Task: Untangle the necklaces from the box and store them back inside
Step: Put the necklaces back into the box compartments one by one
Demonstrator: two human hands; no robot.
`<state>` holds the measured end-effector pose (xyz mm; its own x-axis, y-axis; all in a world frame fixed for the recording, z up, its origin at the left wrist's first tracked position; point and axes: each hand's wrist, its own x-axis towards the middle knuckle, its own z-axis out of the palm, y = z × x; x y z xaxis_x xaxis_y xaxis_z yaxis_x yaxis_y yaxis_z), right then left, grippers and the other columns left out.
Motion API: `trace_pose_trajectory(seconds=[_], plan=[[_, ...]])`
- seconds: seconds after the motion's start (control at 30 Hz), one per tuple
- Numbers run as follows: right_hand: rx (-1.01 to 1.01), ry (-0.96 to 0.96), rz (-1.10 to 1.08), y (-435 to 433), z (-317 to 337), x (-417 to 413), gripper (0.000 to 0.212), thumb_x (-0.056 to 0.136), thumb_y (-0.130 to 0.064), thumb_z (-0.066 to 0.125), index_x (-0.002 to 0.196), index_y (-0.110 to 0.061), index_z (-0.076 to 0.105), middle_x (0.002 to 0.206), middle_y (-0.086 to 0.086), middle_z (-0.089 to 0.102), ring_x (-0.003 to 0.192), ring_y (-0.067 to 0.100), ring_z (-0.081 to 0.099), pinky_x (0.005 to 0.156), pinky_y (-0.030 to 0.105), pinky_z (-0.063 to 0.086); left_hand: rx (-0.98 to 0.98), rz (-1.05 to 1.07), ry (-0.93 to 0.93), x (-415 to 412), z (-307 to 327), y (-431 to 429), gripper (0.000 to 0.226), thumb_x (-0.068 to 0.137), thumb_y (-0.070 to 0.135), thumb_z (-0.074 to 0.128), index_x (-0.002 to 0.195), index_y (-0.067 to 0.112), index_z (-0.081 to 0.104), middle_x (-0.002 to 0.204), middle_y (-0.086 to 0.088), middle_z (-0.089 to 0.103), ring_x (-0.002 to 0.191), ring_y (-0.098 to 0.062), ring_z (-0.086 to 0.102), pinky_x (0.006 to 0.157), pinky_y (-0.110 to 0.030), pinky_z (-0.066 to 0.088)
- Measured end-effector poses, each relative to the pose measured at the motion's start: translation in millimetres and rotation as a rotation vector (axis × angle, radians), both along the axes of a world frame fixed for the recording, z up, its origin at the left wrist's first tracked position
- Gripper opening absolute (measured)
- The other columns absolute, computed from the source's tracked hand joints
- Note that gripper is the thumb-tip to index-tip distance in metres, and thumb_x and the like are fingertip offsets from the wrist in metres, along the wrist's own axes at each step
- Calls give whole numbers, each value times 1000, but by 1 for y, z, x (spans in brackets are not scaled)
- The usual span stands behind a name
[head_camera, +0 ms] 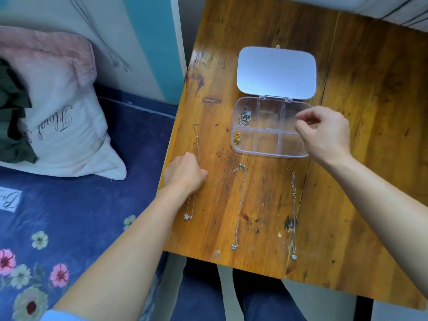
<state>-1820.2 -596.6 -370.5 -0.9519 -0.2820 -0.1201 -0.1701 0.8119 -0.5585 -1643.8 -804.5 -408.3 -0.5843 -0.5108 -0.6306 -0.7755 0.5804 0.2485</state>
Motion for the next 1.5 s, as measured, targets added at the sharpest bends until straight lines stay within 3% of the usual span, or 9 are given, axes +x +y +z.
trace_pose_trajectory(seconds=[0.1,0.23,0.3,0.43,0.63,0.9,1.2,1.37,1.5], plan=[[87,64,-78,21,-12,2,35,85,-25,60,119,-19,62,124,7,60,114,26,53,89,38,43,-9,0,244,10,4,7,18,78,22,65,65,12,59,87,-1,62,82,-18,59,67,-35,50],[26,-115,-161,29,-30,10,48,87,-25,63,132,-14,52,128,8,60,114,25,56,96,41,45,158,61,596,10,25,14,15,74,10,67,62,8,59,110,4,65,104,-7,55,86,-27,41],[5,-139,-161,30,-35,13,44,88,-23,61,130,-13,55,125,9,62,113,26,58,97,41,45,315,180,684,1,42,19,13,78,6,63,66,3,59,97,3,74,102,-4,64,90,-28,48],[14,-132,-172,30,-38,12,38,89,-18,58,126,-10,59,123,13,62,113,30,57,98,43,44,603,395,839,-30,73,30,11,87,-2,54,76,-1,55,54,1,67,75,-17,74,73,-19,54],[42,-114,-141,32,-41,15,36,93,-19,53,128,-10,57,125,14,59,115,32,51,96,43,41,979,758,857,-82,98,52,23,94,4,49,72,11,48,48,1,44,49,-19,53,76,-43,49],[50,-95,-119,34,-45,15,35,95,-20,51,128,-11,56,125,11,58,115,29,48,88,35,38,1248,923,773,-123,102,77,20,92,6,48,73,12,45,50,0,37,44,-14,38,57,-30,53],[26,-88,-121,37,-48,13,35,96,-22,50,129,-15,56,126,8,58,115,26,48,87,41,43,954,867,555,-131,45,96,20,90,4,48,70,9,47,49,-2,44,45,-17,49,67,-37,55],[20,-88,-115,38,-50,13,35,96,-24,50,129,-16,56,126,6,57,114,24,48,86,39,41,531,350,536,-120,32,97,11,82,7,54,72,7,55,64,-11,63,66,-25,65,75,-43,55],[-59,-156,-114,44,-41,14,37,95,-33,54,127,-15,59,124,7,60,114,24,52,94,39,43,256,-39,604,-107,30,96,11,78,12,61,68,12,58,65,2,58,63,-15,52,58,-21,37]])
